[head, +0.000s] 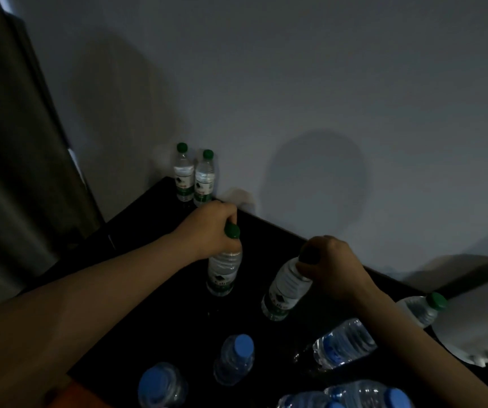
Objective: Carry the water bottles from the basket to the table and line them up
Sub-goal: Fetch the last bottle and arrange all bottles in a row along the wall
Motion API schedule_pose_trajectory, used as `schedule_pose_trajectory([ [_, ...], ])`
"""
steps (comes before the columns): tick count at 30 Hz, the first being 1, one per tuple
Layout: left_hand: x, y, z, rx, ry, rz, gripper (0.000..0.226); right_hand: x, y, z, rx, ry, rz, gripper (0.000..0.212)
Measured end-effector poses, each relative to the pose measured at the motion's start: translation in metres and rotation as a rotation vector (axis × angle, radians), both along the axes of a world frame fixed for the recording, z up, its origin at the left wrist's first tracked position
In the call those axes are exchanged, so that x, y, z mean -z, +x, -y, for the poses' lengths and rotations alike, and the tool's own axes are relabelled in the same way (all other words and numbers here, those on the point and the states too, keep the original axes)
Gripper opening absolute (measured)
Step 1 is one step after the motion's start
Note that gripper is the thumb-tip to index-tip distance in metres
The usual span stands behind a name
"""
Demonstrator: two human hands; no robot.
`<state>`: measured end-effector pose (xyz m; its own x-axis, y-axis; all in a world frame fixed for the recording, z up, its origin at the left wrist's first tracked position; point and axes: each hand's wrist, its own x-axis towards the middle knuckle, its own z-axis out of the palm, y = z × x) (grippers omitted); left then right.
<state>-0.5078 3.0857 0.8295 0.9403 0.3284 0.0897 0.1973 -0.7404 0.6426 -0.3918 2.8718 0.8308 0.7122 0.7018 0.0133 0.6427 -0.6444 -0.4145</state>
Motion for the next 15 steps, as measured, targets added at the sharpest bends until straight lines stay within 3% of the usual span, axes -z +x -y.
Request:
schedule_pose_trajectory([
  [15,0.036,0.087,-0.079,-0.034,0.043,-0.010,0.020,0.023,0.070,-0.079,-0.075,-0.021,-0.012,0.012],
])
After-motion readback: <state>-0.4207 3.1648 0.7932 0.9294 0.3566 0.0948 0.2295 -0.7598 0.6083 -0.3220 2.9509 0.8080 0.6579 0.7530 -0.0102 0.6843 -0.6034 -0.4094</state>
